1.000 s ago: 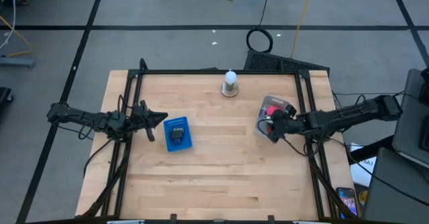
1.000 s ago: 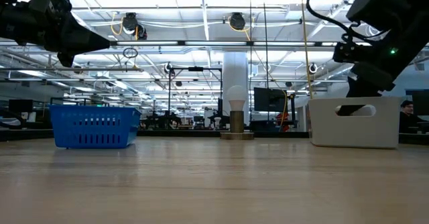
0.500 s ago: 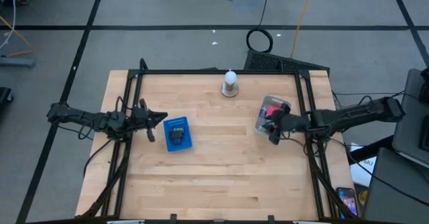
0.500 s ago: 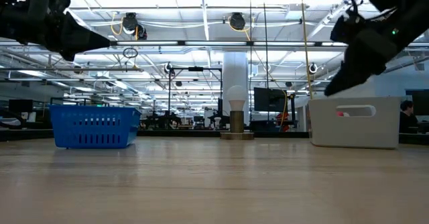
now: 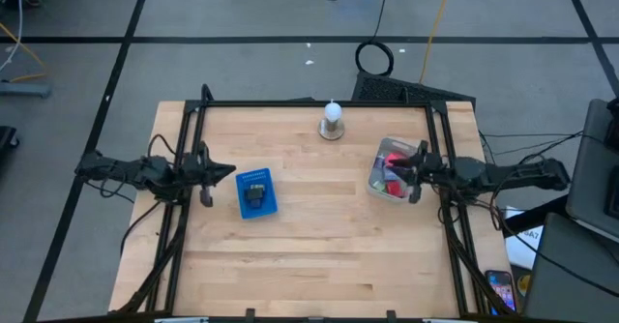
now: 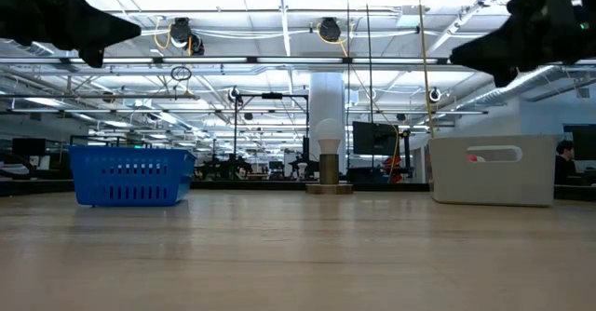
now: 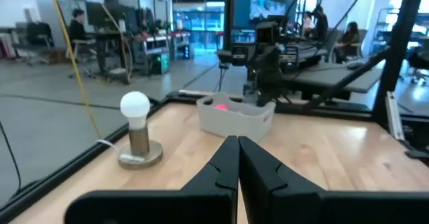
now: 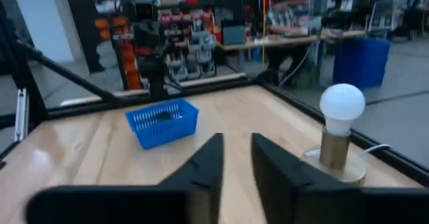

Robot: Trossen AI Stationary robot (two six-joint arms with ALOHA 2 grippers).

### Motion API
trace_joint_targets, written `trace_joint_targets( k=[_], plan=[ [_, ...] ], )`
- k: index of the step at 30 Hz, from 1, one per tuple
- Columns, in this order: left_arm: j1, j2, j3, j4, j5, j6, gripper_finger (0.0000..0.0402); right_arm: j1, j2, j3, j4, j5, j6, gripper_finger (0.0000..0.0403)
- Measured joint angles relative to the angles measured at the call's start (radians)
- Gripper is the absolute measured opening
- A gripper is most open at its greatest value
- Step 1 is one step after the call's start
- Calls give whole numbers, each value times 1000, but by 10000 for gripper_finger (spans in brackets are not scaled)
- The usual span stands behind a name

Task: Pick & Place Office items
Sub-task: Return to Home Position

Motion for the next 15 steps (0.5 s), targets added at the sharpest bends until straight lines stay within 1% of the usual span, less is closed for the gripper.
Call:
trace_joint_targets(
  k=[3, 5, 7, 10, 15],
  plan=[
    [0, -49, 44, -139, -10, -33, 4, 0, -137, -66, -1, -9, -23, 30],
    [0, -81, 53, -191, -20, -31, 3, 0, -211, -95, -5, -70, -44, 8],
    [0, -84, 56, -205, -18, -20, 2, -2, -221, -106, 1, -121, -57, 9],
    [0, -83, 51, -223, 9, -18, 2, -16, -212, -110, 2, -122, -47, 13],
    [0, -83, 4, -229, 39, -12, 2, -44, -221, -138, 24, -132, -40, 2]
  ],
)
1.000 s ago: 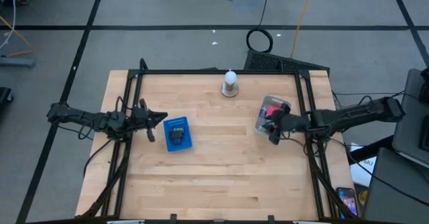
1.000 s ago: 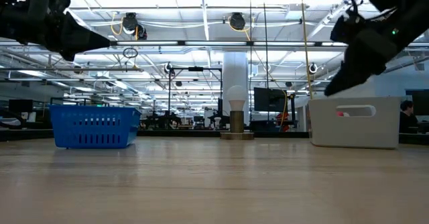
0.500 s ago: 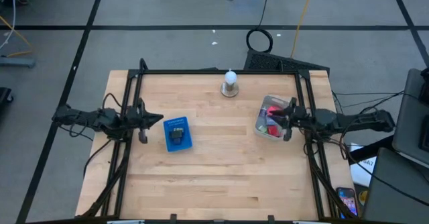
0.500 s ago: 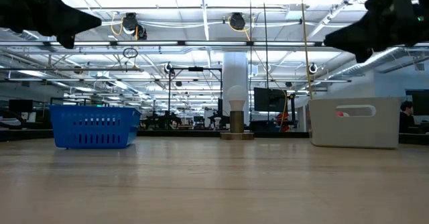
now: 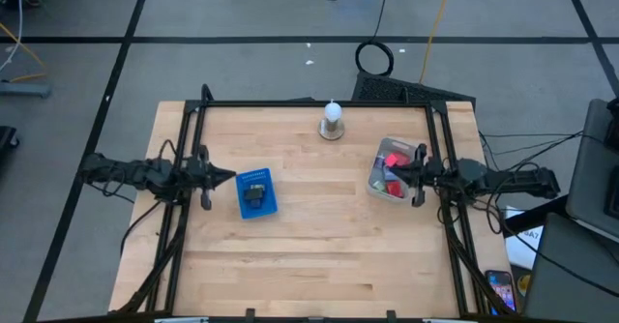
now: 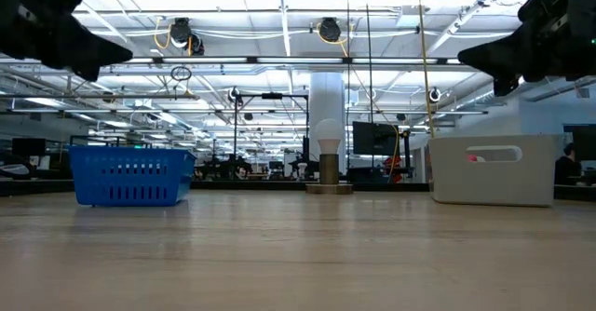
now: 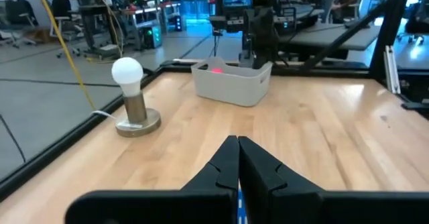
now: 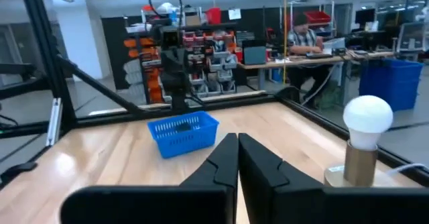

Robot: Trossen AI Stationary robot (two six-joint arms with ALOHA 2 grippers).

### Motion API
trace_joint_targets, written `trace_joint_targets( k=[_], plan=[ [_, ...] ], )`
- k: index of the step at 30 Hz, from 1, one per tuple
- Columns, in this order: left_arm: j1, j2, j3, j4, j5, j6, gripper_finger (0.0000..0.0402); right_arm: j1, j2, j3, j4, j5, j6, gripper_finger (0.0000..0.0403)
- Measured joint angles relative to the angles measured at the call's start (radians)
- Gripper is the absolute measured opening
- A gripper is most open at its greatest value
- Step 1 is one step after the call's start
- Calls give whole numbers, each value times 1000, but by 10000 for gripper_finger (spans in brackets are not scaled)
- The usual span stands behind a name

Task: Pick & Place Office items
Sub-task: Return to Home Position

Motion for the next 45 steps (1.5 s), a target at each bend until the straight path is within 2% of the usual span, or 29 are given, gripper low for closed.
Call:
trace_joint_targets(
  k=[4, 9, 20, 28, 45],
  plan=[
    [0, 0, -34, 11, 13, 17, 2, -4, 0, -26, 11, -1, 3, 4],
    [0, 1, -79, 54, 16, 19, 2, -4, 0, -34, 15, -51, 21, 2],
    [0, 0, -81, 73, -21, -7, 1, -4, 4, -36, 14, -73, 64, 3],
    [0, 0, -81, 75, -6, -17, 24, -4, 4, -37, 14, -74, 66, 3],
    [0, 0, -81, 75, -6, -16, 26, -4, 4, -38, 14, -74, 66, 3]
  ],
)
